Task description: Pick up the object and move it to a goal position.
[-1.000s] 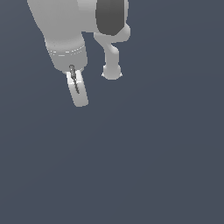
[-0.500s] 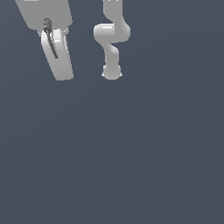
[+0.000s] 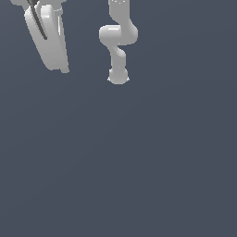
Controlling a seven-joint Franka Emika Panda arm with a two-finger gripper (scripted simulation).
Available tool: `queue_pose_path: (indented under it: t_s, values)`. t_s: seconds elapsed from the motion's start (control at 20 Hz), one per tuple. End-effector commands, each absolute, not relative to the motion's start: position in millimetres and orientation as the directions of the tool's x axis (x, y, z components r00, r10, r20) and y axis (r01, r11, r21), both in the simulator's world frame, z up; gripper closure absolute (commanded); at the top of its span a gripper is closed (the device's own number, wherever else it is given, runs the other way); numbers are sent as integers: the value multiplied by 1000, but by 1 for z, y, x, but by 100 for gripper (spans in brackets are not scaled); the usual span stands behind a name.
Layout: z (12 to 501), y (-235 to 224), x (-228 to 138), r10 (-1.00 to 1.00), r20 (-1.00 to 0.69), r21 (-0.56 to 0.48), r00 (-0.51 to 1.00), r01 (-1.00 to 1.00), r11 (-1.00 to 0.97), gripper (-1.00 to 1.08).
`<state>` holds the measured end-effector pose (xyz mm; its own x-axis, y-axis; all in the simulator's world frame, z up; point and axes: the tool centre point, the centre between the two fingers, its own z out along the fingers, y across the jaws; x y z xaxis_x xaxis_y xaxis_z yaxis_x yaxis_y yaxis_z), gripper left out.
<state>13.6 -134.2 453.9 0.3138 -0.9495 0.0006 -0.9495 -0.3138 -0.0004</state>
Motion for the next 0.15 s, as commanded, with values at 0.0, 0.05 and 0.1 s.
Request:
queue_pose_path:
  t_s: [0.0, 0.05, 0.1]
  values:
    - [457, -135, 14, -949, 0, 0, 314, -949, -314, 108]
    - [457, -135, 14, -949, 0, 0, 314, -949, -314, 108]
    - [457, -135, 14, -949, 0, 0, 314, -949, -314, 108]
